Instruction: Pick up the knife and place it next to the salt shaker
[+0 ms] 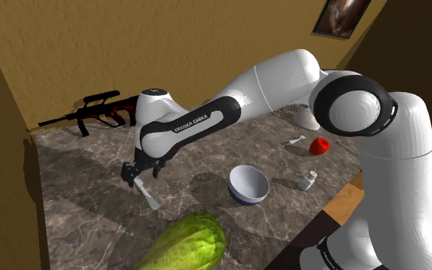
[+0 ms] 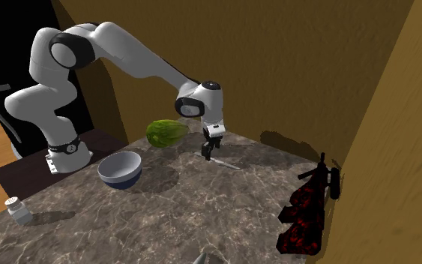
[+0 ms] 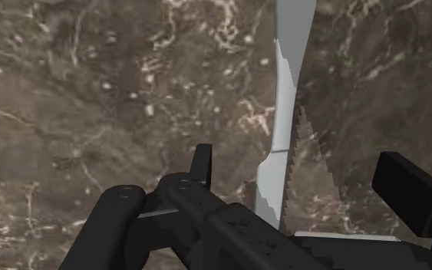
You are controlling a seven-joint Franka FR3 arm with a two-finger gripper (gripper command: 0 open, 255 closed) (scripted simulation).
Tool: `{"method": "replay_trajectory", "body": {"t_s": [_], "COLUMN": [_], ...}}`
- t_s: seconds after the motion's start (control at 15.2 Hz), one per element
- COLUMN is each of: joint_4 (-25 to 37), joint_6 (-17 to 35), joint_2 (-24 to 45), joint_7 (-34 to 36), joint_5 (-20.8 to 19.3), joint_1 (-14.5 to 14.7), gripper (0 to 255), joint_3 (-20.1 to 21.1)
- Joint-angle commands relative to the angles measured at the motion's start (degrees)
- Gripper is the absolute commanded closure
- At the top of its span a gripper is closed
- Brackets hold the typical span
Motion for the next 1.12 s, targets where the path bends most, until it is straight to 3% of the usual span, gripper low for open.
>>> {"method": "replay_trajectory", "body": {"t_s": [0.0,0.79,0.86,1.06], "joint_4": [-0.1,0.2,0.2,-0.1], "joint_6": [0.3,2.6,2.6,2.7], "joint_2": [0.6,3.1,3.1,2.9], "joint_7": [0.2,0.4,0.4,0.4], "joint_5": [-0.3,-0.8,-0.8,-0.7], "joint_1": [0.3,0.9,0.9,0.8], "gripper": [0,0,255,255], "joint_3": [-0.1,-0.5,-0.5,-0.5]}}
